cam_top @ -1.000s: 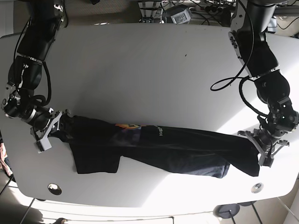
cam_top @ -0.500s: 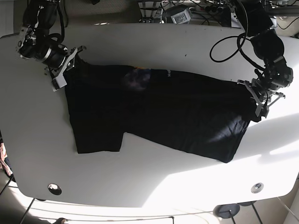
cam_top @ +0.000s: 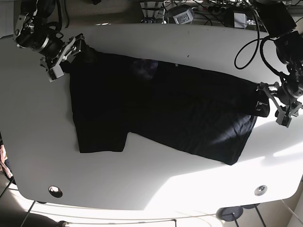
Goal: Fold the T-shirt properly
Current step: 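Regrasp the shirt's edge corners with both grippers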
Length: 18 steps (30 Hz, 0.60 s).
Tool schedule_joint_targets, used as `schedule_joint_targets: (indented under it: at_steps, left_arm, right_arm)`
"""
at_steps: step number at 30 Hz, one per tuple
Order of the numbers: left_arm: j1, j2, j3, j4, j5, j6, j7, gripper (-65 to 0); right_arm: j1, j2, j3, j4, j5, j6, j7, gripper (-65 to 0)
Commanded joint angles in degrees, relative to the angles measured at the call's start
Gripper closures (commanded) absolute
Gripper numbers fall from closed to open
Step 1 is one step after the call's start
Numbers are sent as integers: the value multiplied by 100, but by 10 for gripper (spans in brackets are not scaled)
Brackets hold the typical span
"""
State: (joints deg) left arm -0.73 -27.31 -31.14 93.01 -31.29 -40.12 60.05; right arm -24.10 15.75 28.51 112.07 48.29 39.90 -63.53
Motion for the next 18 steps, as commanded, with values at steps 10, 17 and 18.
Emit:
schedule_joint_targets:
  at_steps: [10, 17, 18]
  left_arm:
    - [-81, 379, 568, 13, 1217, 12, -1254, -471]
    - [-529, 643, 850, -48, 1480, 12, -1104, -471]
    - [-529, 643, 850, -48, 1472, 12, -1104, -471]
  right_arm:
    - [172, 3, -368, -179, 54, 10, 98, -503]
    - [120, 3, -1273, -416, 54, 10, 89, -501]
    - [-30, 109, -1423, -381, 63, 10, 89, -501]
